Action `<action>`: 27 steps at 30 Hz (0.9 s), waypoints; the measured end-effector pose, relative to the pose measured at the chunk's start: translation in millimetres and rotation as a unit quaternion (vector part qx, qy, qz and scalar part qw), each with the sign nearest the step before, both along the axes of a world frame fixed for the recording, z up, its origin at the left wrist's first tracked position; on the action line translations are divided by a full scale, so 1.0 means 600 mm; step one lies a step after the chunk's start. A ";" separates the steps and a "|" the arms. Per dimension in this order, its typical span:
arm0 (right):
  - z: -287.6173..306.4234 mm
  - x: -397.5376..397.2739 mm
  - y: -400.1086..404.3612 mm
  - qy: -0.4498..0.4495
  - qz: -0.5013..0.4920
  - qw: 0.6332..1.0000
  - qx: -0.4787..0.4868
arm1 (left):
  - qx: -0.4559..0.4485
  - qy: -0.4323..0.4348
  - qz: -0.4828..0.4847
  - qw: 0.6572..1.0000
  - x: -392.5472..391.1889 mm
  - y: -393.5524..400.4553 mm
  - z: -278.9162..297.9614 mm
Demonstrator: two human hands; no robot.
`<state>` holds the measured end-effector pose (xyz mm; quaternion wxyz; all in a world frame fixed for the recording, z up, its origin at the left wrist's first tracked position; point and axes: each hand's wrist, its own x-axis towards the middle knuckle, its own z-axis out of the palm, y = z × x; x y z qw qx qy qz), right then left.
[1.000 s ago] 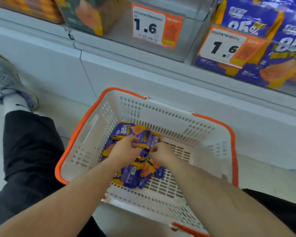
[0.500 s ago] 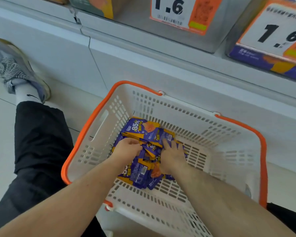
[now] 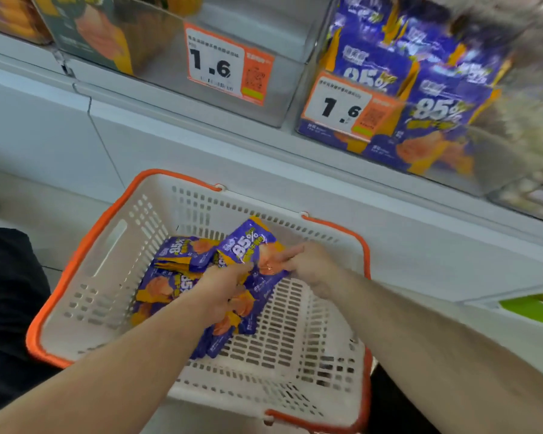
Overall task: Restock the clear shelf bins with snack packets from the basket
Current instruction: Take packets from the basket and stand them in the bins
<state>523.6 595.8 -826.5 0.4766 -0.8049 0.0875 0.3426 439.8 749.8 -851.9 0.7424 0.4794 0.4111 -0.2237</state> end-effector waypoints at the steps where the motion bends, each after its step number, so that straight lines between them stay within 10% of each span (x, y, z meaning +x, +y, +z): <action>1: 0.019 -0.004 -0.010 0.003 0.008 1.000 0.011 | -0.014 -0.035 0.015 0.999 0.003 -0.015 0.013; 4: 0.077 -0.013 -0.045 -0.112 0.121 0.976 -0.141 | 0.050 -0.137 0.028 0.989 0.010 -0.057 0.054; 6: 0.125 -0.019 -0.063 -0.285 0.177 0.895 -0.294 | 0.138 -0.207 -0.032 0.968 0.016 -0.078 0.083; 13: 0.266 -0.001 -0.114 -0.470 0.248 0.754 -0.386 | 0.302 -0.382 -0.149 0.860 0.082 -0.138 0.189; 18: 0.336 0.001 -0.160 -0.559 0.173 0.717 -0.378 | 0.376 -0.467 -0.168 0.782 0.132 -0.195 0.273; 23: 0.409 0.034 -0.222 -0.758 -0.007 0.569 -0.320 | 0.675 -0.541 -0.128 0.485 0.180 -0.195 0.316; 27: 0.454 0.078 -0.263 -0.753 -0.129 0.531 -0.367 | 0.762 -0.436 -0.250 0.410 0.203 -0.180 0.308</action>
